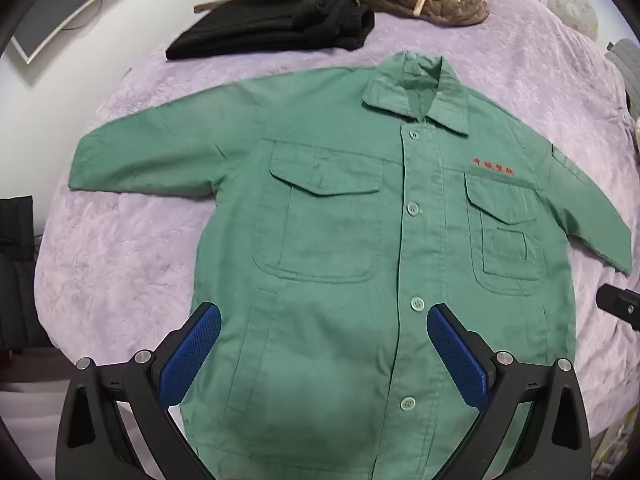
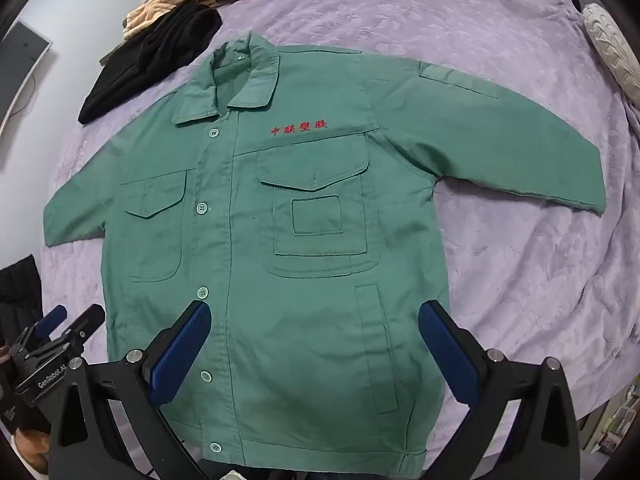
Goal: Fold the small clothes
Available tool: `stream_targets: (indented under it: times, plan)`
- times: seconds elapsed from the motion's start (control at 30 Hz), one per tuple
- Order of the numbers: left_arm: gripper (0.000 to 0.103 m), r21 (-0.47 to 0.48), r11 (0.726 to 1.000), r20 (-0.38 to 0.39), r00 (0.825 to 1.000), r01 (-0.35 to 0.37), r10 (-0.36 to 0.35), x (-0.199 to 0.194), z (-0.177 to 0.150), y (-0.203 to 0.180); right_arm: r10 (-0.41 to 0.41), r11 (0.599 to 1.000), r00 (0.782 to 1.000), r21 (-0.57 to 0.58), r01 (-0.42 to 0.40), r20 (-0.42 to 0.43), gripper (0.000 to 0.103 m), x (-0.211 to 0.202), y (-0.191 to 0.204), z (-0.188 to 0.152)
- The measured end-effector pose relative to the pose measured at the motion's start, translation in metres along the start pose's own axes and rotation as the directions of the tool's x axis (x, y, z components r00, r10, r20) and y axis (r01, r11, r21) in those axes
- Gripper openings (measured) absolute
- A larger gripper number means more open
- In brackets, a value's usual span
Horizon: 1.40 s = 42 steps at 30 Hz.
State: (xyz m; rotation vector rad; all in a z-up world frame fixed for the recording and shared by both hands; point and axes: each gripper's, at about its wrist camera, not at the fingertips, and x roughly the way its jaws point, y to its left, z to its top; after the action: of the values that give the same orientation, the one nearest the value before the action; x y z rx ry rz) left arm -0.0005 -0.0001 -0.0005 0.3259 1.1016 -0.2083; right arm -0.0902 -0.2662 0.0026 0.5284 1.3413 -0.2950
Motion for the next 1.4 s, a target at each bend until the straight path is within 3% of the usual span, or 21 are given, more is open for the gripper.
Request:
stream_targets:
  times: [0.13, 0.2, 0.3, 0.43, 0.77, 1.4]
  plan:
    - [0.103, 0.013, 0.999, -0.008, 0.999, 0.05, -0.05, -0.011, -0.015, -0.014, 0.021, 0.999, 1.0, 0.026, -0.022, 0.011, 0.103, -0.003, 0.003, -0.005]
    - [0.103, 0.005, 0.988, -0.103, 0.983, 0.152, -0.15, -0.002, -0.004, 0.005, 0.031, 0.998, 0.999, 0.052, -0.032, 0.016, 0.103, -0.004, 0.004, -0.008]
    - [0.103, 0.05, 0.986, -0.138, 0.979, 0.156, -0.148, 0.003, 0.011, -0.002, 0.053, 0.996, 0.999, 0.067, -0.053, 0.002, 0.103, -0.004, 0.008, -0.011]
    - [0.103, 0.039, 0.981, -0.164, 0.969, 0.191, -0.183, 0.005, 0.027, 0.003, 0.03, 0.998, 0.999, 0.053, -0.029, -0.013, 0.103, -0.003, 0.015, -0.013]
    - [0.103, 0.051, 0.982, -0.151, 0.973, 0.184, -0.174, -0.004, 0.024, -0.004, -0.045, 0.998, 0.999, 0.053, 0.044, 0.002, 0.103, -0.006, 0.007, -0.004]
    - [0.103, 0.058, 0.985, -0.169, 0.974, 0.164, -0.152, 0.001, 0.02, -0.008, -0.048, 0.998, 0.999, 0.049, 0.048, 0.0, 0.103, -0.003, 0.01, -0.003]
